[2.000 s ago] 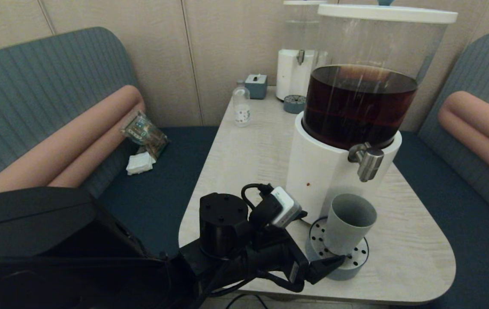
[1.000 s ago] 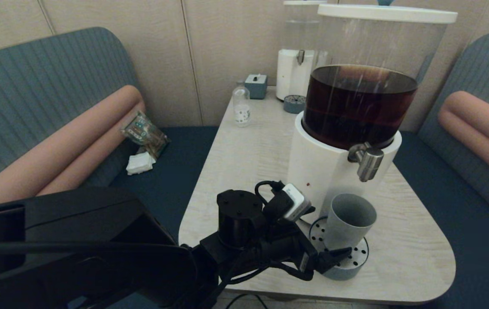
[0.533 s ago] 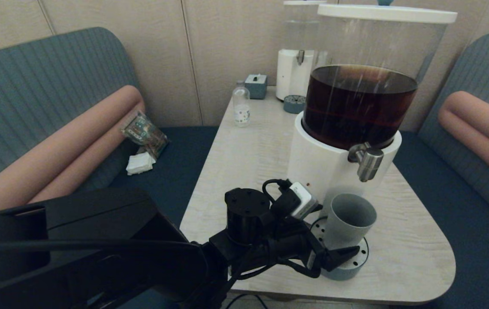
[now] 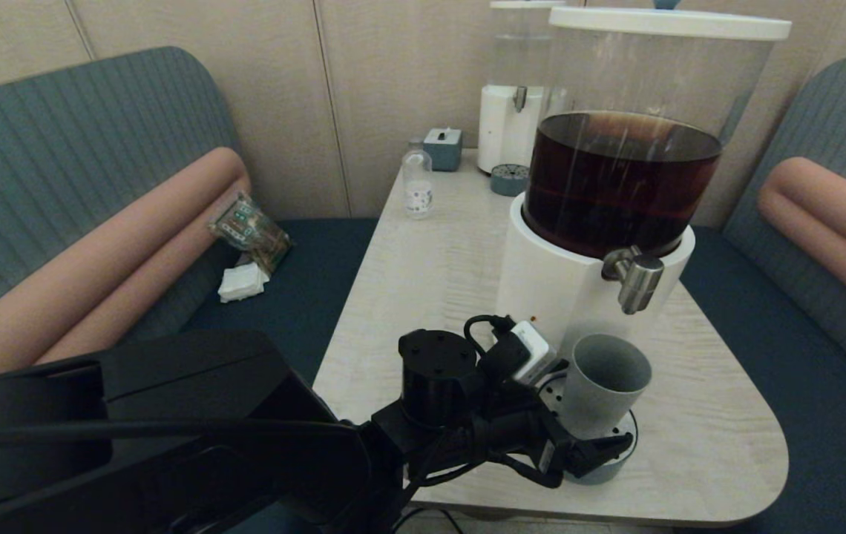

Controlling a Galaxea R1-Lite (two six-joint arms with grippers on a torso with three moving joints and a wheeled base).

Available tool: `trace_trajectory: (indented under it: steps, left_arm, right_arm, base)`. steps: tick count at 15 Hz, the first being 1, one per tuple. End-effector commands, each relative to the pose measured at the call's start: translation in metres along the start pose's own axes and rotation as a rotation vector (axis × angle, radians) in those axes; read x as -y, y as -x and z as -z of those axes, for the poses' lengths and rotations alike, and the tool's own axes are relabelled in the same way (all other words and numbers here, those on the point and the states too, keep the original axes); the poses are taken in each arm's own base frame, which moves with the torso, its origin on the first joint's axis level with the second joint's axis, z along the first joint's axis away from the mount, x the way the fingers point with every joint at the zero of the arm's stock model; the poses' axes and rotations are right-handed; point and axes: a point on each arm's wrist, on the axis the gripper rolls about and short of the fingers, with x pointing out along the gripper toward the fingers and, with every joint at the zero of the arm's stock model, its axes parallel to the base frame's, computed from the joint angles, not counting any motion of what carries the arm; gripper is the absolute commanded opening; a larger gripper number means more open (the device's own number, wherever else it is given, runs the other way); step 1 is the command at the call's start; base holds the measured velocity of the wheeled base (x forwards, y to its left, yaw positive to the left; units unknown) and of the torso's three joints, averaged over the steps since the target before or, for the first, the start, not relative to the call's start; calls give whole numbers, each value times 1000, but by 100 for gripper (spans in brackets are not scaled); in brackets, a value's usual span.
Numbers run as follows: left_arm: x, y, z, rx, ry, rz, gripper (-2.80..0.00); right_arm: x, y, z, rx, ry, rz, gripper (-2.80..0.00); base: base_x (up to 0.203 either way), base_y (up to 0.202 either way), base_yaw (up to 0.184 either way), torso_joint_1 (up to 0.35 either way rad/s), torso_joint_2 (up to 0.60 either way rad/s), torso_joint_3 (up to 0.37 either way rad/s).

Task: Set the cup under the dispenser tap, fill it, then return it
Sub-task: Place the cup next to the water dispenser

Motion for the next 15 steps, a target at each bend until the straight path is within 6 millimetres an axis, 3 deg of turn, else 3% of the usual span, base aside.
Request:
trace_trajectory:
  steps: [1,15]
  left_arm:
    - [1,-2,-2,12,-6,6,0]
    - [-2,-26,10,30,-13,30,0]
  right_arm:
    - [0,0,0,2,1,-1,-280]
    - [0,0,0,1,1,-1,-280]
  base:
    - [0,0,0,0,0,0]
    - [0,0,0,0,0,0]
